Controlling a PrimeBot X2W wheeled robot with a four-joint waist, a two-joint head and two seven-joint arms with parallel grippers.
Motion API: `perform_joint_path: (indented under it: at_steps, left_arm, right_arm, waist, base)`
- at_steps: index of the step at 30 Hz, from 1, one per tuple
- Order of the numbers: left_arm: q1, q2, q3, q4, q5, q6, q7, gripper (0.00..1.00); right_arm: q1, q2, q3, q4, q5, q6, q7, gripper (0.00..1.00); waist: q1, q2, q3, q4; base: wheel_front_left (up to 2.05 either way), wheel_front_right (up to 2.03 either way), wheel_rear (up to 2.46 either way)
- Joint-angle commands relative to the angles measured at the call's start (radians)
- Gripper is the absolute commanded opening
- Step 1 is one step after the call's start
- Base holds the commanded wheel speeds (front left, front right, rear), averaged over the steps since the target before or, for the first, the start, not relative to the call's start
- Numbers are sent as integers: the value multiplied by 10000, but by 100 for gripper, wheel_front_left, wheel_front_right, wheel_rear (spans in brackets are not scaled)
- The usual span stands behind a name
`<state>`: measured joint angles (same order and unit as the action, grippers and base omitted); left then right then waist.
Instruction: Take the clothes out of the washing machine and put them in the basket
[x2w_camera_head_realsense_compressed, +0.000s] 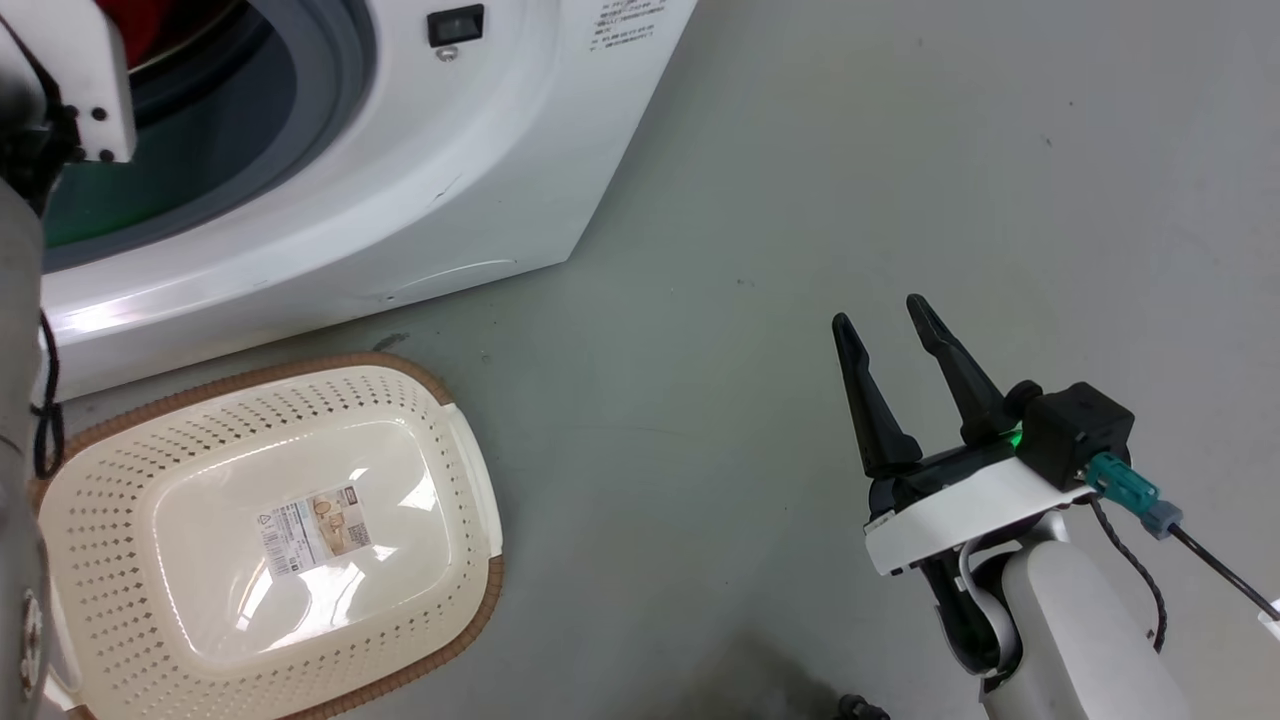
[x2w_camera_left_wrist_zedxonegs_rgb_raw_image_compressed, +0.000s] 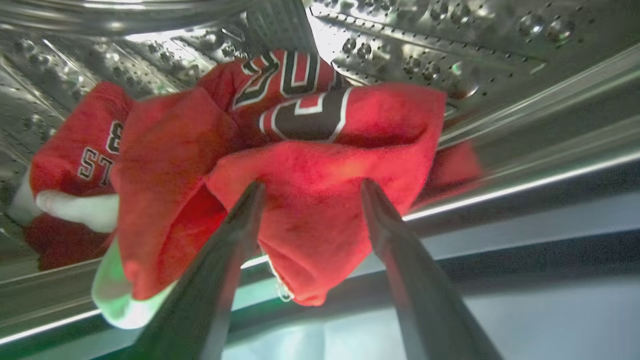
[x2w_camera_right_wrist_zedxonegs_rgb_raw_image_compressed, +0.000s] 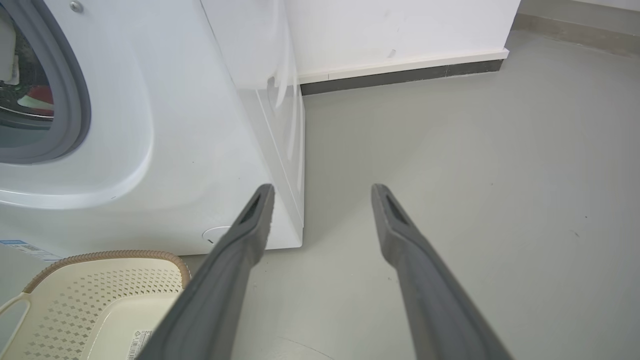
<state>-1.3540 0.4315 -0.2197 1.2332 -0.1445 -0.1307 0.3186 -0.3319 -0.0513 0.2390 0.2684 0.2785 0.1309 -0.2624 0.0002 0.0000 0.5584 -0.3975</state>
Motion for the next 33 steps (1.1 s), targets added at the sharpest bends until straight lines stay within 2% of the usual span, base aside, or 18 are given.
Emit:
perform_joint_path:
  at_steps: [1, 5, 6, 7, 8, 9, 10, 13, 19, 25, 33]
  left_arm:
    - [-105, 40, -36, 41, -57, 6, 98, 100]
    - [-216, 215, -189, 189, -419, 4, 936, 100]
    - [-209, 246, -215, 220, -494, 4, 1111, 92]
    - [-182, 266, -210, 250, -590, 4, 1249, 50]
    - [-124, 258, -248, 281, -632, 4, 1412, 43]
    - [-20, 269, -296, 320, -752, 2, 1607, 26]
    - [31, 290, -297, 333, -819, 2, 1674, 0]
    - [94, 407, -321, 243, -922, 3, 1558, 0]
    - [249, 424, -330, -234, -972, 195, 253, 0]
    - [1005, 135, -351, -661, -1039, 357, -1926, 0]
    - [2661, -620, -114, -536, -1489, 494, -4616, 0]
  right_arm:
    - [-149, 20, 16, -35, 55, -3, -28, 100]
    - [-162, 20, 71, -70, 124, -3, -29, 100]
    - [-169, 20, 84, -63, 145, -3, -30, 100]
    - [-178, 20, 96, -53, 171, -3, -30, 100]
    - [-191, 20, 104, -43, 174, -3, -30, 100]
    - [-207, 20, 100, -39, 225, -3, -30, 100]
    - [-210, 20, 96, -38, 238, -3, -31, 100]
    - [-227, 20, 85, -37, 247, -3, -29, 100]
    - [-212, 20, 44, 95, 204, -3, -30, 100]
    - [-85, 18, -106, 301, 26, -5, -27, 100]
    - [368, 15, -483, 658, -595, -5, -26, 100]
  waist:
    - [-2, 0, 30, -33]
    - [-2, 0, 119, -93]
    - [-2, 0, 133, -106]
    - [-2, 0, 144, -120]
    - [-2, 0, 151, -133]
    - [-2, 0, 170, -147]
    - [-2, 0, 179, -151]
    - [-2, 0, 201, -147]
    - [-2, 0, 39, -31]
    - [-2, 0, -611, 241]
    - [-2, 0, -1925, 801]
  base:
    - [0, 0, 0]
    - [0, 0, 0]
    - [0, 0, 0]
    - [0, 0, 0]
    - [0, 0, 0]
    - [0, 0, 0]
    - [0, 0, 0]
    - [0, 0, 0]
    - [0, 0, 0]
    - [0, 0, 0]
    - [0, 0, 0]
